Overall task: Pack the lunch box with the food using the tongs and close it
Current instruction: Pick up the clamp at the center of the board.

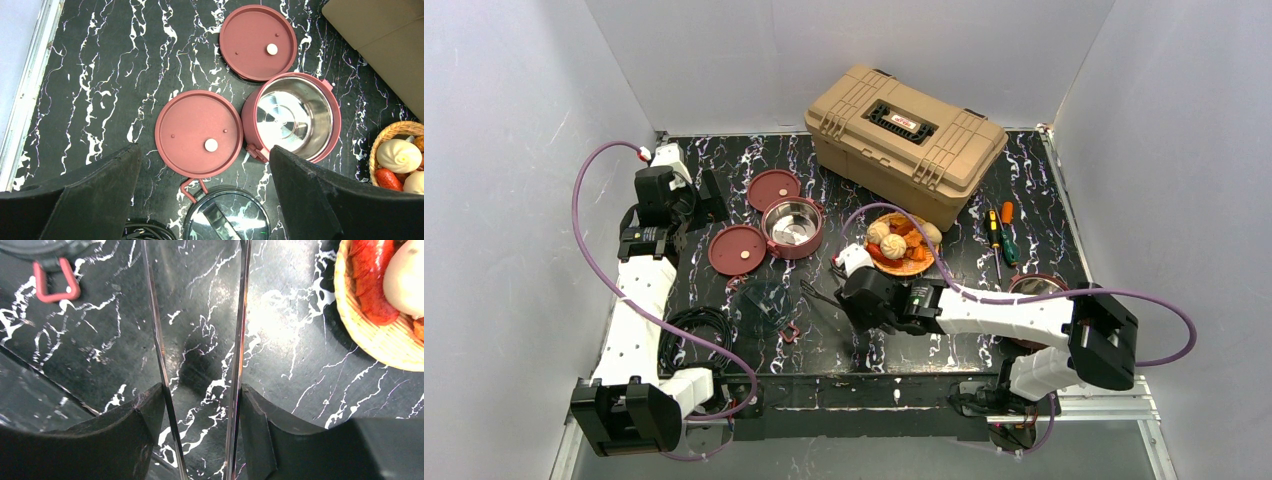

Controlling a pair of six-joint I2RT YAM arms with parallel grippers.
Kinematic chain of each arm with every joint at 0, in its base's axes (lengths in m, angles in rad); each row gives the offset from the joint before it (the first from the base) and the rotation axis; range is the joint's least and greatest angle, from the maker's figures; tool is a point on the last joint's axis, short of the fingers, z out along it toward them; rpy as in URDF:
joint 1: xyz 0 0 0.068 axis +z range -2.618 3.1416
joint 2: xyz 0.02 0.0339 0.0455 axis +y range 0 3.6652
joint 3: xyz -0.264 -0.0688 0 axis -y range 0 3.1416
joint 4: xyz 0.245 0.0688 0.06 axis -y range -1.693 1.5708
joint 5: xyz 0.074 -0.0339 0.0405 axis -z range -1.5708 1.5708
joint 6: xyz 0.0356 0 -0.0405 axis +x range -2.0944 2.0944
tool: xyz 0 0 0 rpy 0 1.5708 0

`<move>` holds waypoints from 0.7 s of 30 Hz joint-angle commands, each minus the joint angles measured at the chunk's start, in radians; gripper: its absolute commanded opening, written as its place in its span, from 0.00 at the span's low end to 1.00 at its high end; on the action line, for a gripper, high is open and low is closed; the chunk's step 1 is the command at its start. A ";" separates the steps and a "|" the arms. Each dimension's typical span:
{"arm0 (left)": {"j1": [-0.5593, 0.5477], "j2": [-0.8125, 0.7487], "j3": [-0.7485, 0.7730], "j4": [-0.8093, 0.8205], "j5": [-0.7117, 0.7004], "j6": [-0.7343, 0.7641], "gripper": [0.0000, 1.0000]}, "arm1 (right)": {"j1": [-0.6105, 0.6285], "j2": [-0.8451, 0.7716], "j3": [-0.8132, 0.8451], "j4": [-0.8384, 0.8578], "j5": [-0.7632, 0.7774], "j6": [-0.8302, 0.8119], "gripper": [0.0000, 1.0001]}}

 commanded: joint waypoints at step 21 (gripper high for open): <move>-0.004 -0.005 0.025 -0.013 0.048 -0.012 0.98 | -0.128 -0.011 0.411 -0.515 0.190 0.131 0.52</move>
